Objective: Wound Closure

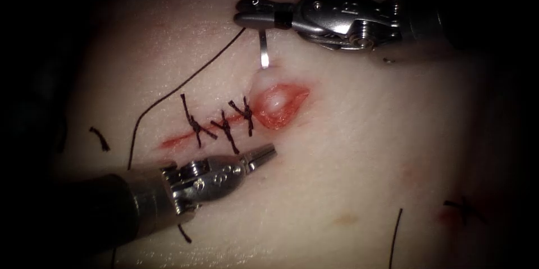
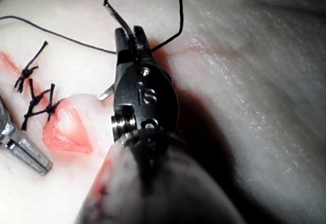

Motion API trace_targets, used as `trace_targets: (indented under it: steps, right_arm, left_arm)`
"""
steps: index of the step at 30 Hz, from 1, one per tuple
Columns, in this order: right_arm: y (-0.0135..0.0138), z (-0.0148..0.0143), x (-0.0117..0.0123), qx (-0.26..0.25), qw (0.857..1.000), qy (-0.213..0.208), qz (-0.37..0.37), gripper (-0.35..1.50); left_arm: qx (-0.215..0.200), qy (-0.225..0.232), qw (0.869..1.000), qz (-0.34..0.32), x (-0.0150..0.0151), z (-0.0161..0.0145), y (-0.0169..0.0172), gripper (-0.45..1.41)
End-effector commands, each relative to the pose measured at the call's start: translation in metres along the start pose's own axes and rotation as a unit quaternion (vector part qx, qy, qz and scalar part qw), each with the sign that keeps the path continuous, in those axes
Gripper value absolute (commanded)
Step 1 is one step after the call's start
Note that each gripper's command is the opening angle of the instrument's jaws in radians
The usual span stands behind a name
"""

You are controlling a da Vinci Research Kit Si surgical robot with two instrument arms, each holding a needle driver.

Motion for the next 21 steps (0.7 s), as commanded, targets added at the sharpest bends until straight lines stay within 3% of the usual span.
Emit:
trace_targets:
  steps: [1, 5, 9, 21]
  right_arm:
    - [-0.0003, 0.0010, -0.0003, 0.015, 1.000, -0.017, 0.013, -0.35]
    - [-0.0010, 0.0014, -0.0009, 0.044, 0.998, -0.037, 0.016, -0.35]
    - [-0.0019, 0.0019, -0.0018, 0.062, 0.992, -0.051, 0.094, -0.35]
    - [-0.0039, 0.0016, -0.0032, 0.078, 0.969, -0.083, 0.219, -0.35]
  left_arm:
    - [-0.001, 0.001, 1.000, 0.000, -0.0001, 0.0008, 0.0003, -0.03]
    - [-0.001, 0.001, 1.000, 0.000, -0.0001, 0.0008, 0.0003, -0.03]
    - [0.000, 0.000, 1.000, 0.000, -0.0001, 0.0008, 0.0003, -0.03]
    - [-0.002, 0.001, 1.000, 0.000, -0.0001, 0.0007, 0.0003, -0.03]
